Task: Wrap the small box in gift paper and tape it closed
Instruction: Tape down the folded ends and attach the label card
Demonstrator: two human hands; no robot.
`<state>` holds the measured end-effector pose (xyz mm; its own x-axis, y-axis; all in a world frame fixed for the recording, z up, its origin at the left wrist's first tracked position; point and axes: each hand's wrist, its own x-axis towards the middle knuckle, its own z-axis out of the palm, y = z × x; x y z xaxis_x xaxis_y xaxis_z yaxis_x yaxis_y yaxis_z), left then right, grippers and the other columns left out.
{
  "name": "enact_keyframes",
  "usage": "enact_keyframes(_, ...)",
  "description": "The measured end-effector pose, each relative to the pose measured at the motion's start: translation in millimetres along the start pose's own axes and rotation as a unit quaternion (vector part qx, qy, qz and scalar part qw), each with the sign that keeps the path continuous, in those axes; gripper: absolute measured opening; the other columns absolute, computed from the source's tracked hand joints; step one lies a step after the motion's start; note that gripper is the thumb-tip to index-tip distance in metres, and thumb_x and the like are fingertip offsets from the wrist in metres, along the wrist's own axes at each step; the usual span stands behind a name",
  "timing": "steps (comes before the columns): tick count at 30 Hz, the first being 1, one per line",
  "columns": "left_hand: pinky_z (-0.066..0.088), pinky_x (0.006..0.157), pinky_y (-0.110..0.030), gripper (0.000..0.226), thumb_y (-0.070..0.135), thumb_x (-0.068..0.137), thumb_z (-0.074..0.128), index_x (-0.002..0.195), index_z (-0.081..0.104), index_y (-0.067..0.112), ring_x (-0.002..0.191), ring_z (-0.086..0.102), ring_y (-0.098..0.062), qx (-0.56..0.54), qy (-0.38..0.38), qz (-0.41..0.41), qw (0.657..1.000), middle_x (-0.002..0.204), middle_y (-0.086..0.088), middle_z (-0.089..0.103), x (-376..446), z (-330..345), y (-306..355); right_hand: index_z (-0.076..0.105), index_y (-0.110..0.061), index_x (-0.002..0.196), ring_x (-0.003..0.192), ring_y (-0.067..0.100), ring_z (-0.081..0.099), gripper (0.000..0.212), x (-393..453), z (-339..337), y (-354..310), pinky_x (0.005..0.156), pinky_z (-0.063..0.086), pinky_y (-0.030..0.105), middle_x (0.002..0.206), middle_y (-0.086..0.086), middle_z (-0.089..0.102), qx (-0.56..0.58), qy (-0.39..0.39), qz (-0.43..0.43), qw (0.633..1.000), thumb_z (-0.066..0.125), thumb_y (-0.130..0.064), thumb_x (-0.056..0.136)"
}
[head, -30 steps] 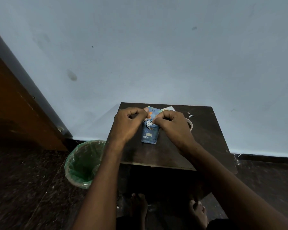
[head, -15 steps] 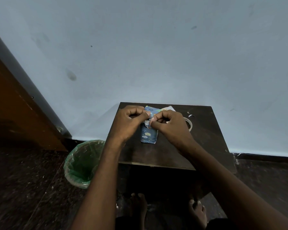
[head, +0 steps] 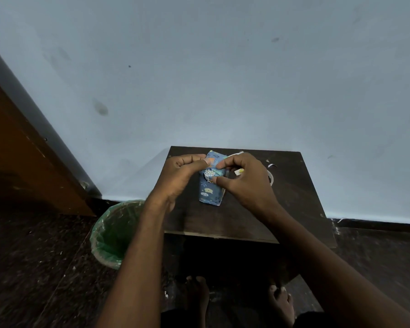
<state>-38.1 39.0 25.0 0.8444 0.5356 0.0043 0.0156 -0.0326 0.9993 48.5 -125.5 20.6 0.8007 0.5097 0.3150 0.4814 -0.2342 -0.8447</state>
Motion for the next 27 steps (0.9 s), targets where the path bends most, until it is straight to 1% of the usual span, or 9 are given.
enact_keyframes(2,0.050,0.074,-0.016,0.012,0.013,0.097,0.073,0.097,0.083,0.007,0.076,0.068,0.003,0.002,-0.011,0.000,1.000,0.086,0.007,0.080,-1,0,-1,0.080,-0.025,0.090,0.089,0.009,0.062,0.026,2,0,2,0.074,0.051,0.026,0.099,-0.009,0.065,-0.036,0.022,-0.038,0.998,0.096,-0.025,0.070)
enact_keyframes(6,0.050,0.083,-0.022,0.013,0.014,0.096,0.073,0.097,0.082,0.004,0.083,0.068,-0.002,0.008,-0.010,0.011,1.000,0.096,0.001,0.080,1,-2,-2,0.080,-0.026,0.084,0.089,0.016,0.068,0.008,4,-1,4,0.070,0.055,0.040,0.095,-0.011,0.073,0.012,0.008,-0.054,0.998,0.084,-0.020,0.082)
enact_keyframes(9,0.052,0.086,-0.026,0.014,0.017,0.096,0.075,0.098,0.082,0.005,0.094,0.072,-0.007,0.026,-0.006,0.018,0.999,0.105,-0.005,0.082,2,-1,-3,0.081,-0.021,0.085,0.092,0.014,0.071,0.008,6,-2,4,0.079,0.057,0.044,0.092,-0.008,0.078,0.087,-0.006,-0.019,0.996,0.077,-0.015,0.088)
enact_keyframes(11,0.054,0.092,-0.030,0.015,0.018,0.096,0.075,0.098,0.083,0.005,0.099,0.073,-0.010,0.027,-0.006,0.020,0.999,0.106,-0.004,0.082,2,-1,-3,0.082,-0.021,0.086,0.093,0.013,0.073,0.010,8,-3,6,0.083,0.058,0.047,0.092,-0.010,0.079,0.081,-0.008,-0.012,0.997,0.075,-0.013,0.087)
enact_keyframes(13,0.054,0.089,-0.026,0.014,0.018,0.096,0.076,0.097,0.083,0.006,0.097,0.074,-0.004,0.031,-0.002,0.014,0.999,0.104,0.001,0.082,2,-2,-3,0.081,-0.022,0.088,0.086,0.014,0.073,0.015,9,-5,8,0.077,0.059,0.043,0.092,-0.012,0.079,0.058,-0.008,-0.013,0.998,0.074,-0.009,0.086)
enact_keyframes(16,0.050,0.085,-0.021,0.013,0.016,0.096,0.075,0.098,0.084,0.007,0.093,0.074,0.002,0.035,-0.004,0.010,0.999,0.102,0.006,0.083,1,-1,-2,0.079,-0.023,0.088,0.064,0.005,0.064,0.018,9,-6,9,0.066,0.049,0.026,0.094,-0.013,0.078,0.041,-0.011,-0.023,0.999,0.074,-0.006,0.085)
enact_keyframes(19,0.055,0.094,-0.031,0.013,0.016,0.095,0.077,0.097,0.084,0.005,0.101,0.076,-0.007,0.038,-0.003,0.008,0.999,0.103,0.003,0.083,3,-2,-3,0.078,-0.021,0.090,0.061,-0.005,0.060,0.017,6,-6,6,0.064,0.037,0.008,0.095,-0.012,0.077,0.017,-0.008,-0.047,0.999,0.074,-0.005,0.086)
enact_keyframes(22,0.057,0.106,-0.046,0.013,0.014,0.093,0.078,0.092,0.083,0.002,0.109,0.076,-0.022,0.043,-0.005,0.013,0.999,0.105,-0.001,0.083,5,-4,-5,0.076,-0.022,0.089,0.061,-0.001,0.060,0.017,2,-4,2,0.061,0.036,0.008,0.094,-0.015,0.076,-0.020,0.009,-0.078,0.997,0.073,-0.006,0.086)
enact_keyframes(27,0.059,0.096,-0.038,0.014,0.013,0.091,0.080,0.088,0.082,0.000,0.099,0.078,-0.015,0.051,0.006,0.013,0.999,0.101,0.000,0.083,6,-6,-2,0.073,-0.025,0.088,0.071,-0.005,0.059,0.017,-2,-3,2,0.066,0.037,0.010,0.094,-0.015,0.073,-0.095,0.028,-0.140,0.985,0.071,-0.009,0.084)
